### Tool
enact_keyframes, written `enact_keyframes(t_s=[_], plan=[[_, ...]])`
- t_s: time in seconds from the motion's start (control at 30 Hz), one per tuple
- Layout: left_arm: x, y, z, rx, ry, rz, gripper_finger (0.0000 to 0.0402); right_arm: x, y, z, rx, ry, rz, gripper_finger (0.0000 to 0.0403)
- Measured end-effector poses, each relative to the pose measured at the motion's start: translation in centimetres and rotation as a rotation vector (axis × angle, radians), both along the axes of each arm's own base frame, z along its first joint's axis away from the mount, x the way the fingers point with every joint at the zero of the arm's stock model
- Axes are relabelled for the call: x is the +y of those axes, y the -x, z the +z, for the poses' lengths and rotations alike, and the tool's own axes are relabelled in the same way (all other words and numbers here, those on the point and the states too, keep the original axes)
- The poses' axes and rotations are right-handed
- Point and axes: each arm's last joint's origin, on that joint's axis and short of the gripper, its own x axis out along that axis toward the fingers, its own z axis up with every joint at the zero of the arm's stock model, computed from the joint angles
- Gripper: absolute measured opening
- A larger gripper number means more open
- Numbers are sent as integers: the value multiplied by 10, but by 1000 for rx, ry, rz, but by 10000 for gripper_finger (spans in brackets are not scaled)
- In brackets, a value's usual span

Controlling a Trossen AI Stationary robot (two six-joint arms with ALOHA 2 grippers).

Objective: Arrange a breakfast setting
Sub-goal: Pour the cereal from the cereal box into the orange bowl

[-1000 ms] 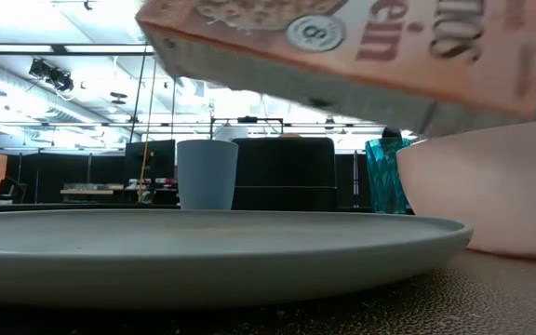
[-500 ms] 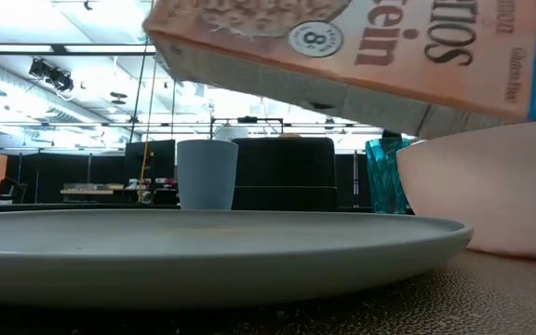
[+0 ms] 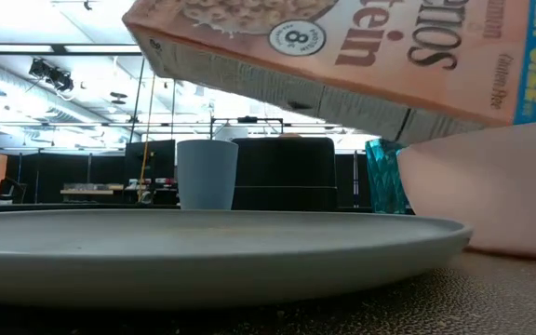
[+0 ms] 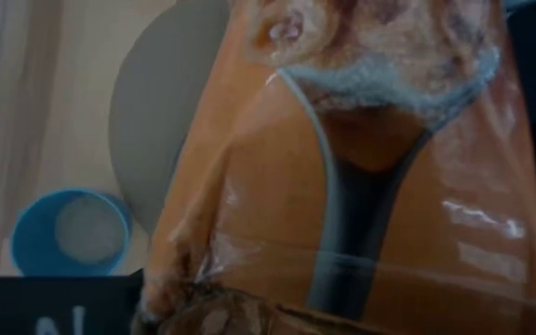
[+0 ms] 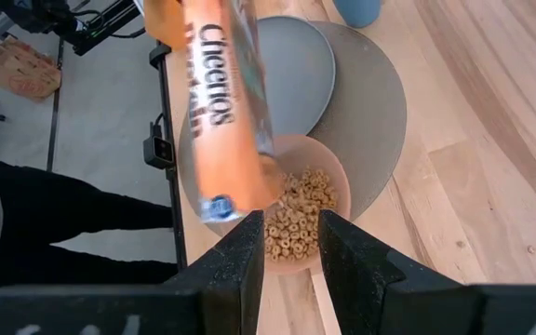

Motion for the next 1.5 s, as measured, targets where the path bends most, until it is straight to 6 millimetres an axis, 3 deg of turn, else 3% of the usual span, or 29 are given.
enact_keyframes(t_s=[1.17, 1.5], plan=[[4, 2, 8, -12, 9, 4, 183, 0, 0, 0, -2, 0, 2, 111], [5, 3, 7, -1, -2, -6, 183, 14, -19, -5, 37, -3, 40, 111]])
